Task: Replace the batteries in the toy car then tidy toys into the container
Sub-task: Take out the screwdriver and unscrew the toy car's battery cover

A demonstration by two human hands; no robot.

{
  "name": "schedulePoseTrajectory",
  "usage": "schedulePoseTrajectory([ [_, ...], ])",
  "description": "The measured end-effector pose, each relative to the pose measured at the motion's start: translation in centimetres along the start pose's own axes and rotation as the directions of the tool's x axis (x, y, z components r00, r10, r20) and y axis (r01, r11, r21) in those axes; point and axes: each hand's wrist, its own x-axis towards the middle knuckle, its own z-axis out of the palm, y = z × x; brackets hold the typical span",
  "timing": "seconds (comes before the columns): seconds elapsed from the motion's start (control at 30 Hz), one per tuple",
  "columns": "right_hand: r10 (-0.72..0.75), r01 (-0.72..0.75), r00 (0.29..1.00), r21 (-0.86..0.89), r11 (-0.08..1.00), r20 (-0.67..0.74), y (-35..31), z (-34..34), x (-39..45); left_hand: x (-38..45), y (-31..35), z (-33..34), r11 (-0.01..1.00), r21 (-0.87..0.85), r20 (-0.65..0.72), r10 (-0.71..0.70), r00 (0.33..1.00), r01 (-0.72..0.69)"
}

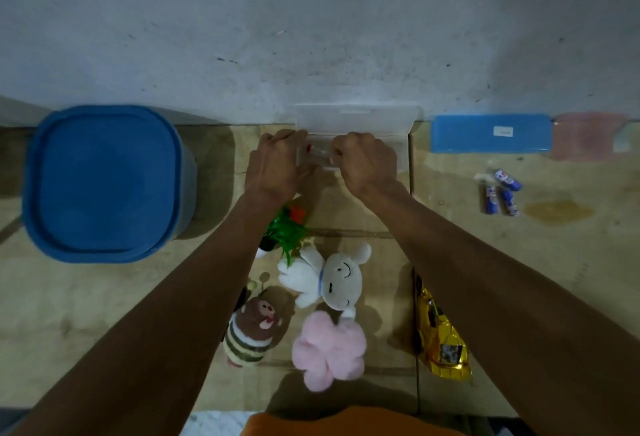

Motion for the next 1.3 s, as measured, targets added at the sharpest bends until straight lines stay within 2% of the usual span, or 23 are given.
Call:
schedulePoseTrajectory([
  [0.13,-0.048,0.049,0.999,0.037,0.998,-0.022,0.5,-0.4,-0.5,-0.2,0.6,-0.4,1.0,-0.026,-0.002,-0.005,1.0,0.005],
  [0.3,-0.106,0.149,0.972,0.195,0.969,-0.212,1.3,-1.3,-2.1,-0.5,1.0,-0.3,0.999,-0.012,-0.006,-0.045,0.999,0.045],
  [0.47,0.095,0.053,0.952,0.463,0.885,-0.291,2.1,-2.3,-3.4,-0.9,2.0,-0.5,0.988,0.116,0.002,-0.098,0.995,0.098],
  [0.57,0.164,0.056,0.931,0.57,0.82,-0.327,2.6,-3.5,-4.9,-1.7,2.7,-0.6,0.981,0.152,-0.022,-0.117,0.993,0.119],
  [0.67,0.244,0.089,0.887,0.662,0.744,-0.393,3.8,-5.0,-7.0,-3.2,4.1,-0.6,0.991,0.064,-0.111,-0.11,0.988,0.118],
  [0.8,0.346,0.081,0.839,0.725,0.684,-0.42,7.6,-6.6,-10.3,-6.3,8.1,0.4,0.996,-0.09,-0.211,-0.022,0.977,0.003],
  [0.97,0.364,0.079,0.843,0.762,0.643,-0.395,12.6,-8.3,-14.9,-11.1,14.5,4.0,0.982,-0.177,-0.257,0.01,0.966,-0.057],
  [1.17,0.375,0.034,0.857,0.766,0.642,-0.354,18.5,-8.2,-19.3,-17.7,20.6,10.3,0.99,-0.138,-0.159,0.013,0.987,-0.035],
  [1.3,0.391,0.011,0.859,0.775,0.632,-0.331,21.4,-7.4,-21.7,-21.0,23.1,14.3,0.994,-0.043,-0.013,-0.1,0.995,0.099],
])
